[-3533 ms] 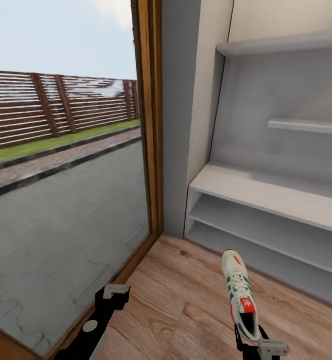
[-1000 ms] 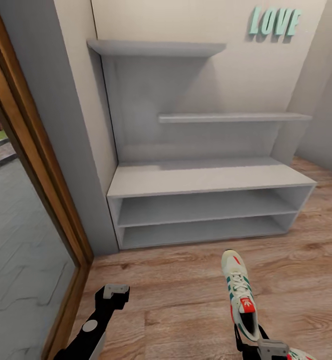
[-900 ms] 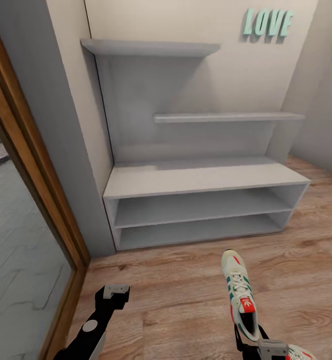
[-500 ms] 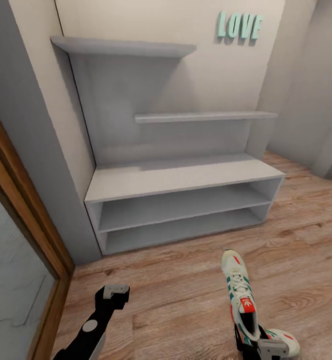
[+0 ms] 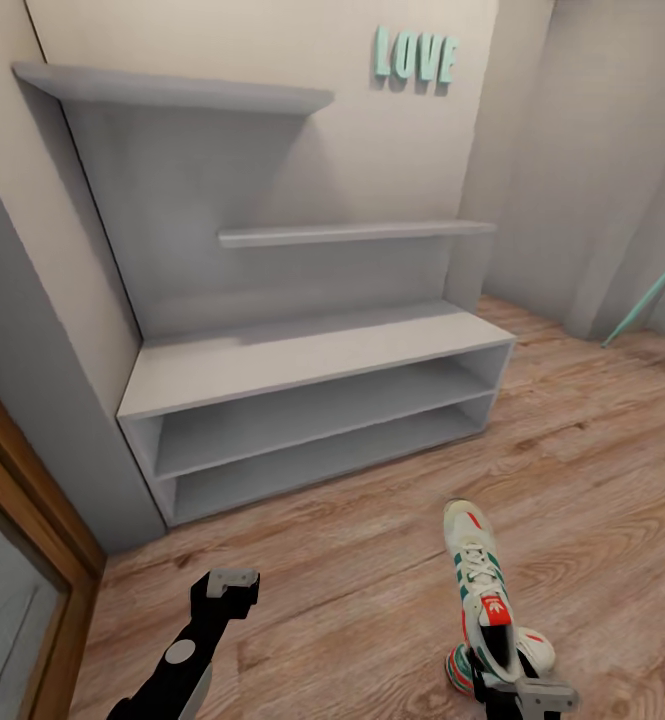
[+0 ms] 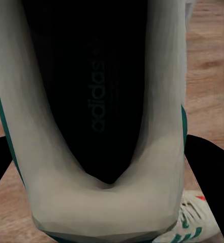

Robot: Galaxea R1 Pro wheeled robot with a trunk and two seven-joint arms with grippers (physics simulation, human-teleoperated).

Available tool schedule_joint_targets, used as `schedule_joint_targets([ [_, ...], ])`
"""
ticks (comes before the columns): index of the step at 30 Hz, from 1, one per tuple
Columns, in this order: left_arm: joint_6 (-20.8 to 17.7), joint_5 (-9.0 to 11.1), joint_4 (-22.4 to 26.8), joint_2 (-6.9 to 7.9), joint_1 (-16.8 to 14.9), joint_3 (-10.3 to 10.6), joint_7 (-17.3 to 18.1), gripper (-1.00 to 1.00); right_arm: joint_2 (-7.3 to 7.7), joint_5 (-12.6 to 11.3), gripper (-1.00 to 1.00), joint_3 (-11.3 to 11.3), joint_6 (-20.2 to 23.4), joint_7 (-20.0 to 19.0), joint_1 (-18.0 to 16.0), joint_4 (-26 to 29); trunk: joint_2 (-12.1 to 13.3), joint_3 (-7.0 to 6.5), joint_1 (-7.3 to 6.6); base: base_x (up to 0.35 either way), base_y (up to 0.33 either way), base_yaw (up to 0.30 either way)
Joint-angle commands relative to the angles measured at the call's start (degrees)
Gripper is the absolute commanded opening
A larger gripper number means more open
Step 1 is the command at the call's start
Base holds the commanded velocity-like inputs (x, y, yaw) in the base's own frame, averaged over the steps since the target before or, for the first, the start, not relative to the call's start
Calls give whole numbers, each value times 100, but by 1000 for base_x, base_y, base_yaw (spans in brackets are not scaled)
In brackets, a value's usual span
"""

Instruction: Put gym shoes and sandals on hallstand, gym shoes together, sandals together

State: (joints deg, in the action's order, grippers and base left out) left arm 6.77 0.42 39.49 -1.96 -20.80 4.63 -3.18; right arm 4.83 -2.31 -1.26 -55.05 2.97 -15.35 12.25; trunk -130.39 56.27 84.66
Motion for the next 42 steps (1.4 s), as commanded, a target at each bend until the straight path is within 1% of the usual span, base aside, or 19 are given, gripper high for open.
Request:
schedule_joint_targets([
  [1, 18, 3, -3, 3, -3, 20, -33, 100, 1, -23, -100, -14, -15, 2, -3, -3, -2, 5, -1, 0, 0, -266],
  [25, 18, 11, -8, 3, -3, 20, -33, 100, 1, -23, -100, -14, -15, 2, -3, -4, -2, 5, -1, 3, 0, -266],
  [33, 17, 9, -4, 3, -3, 21, -33, 100, 1, -23, -100, -14, -15, 2, -3, -2, -2, 5, -1, 181, 0, -266],
  [42, 18, 5, -3, 3, -3, 20, -33, 100, 1, -23, -100, -14, -15, 2, -3, 2, -2, 5, -1, 27, 0, -266],
])
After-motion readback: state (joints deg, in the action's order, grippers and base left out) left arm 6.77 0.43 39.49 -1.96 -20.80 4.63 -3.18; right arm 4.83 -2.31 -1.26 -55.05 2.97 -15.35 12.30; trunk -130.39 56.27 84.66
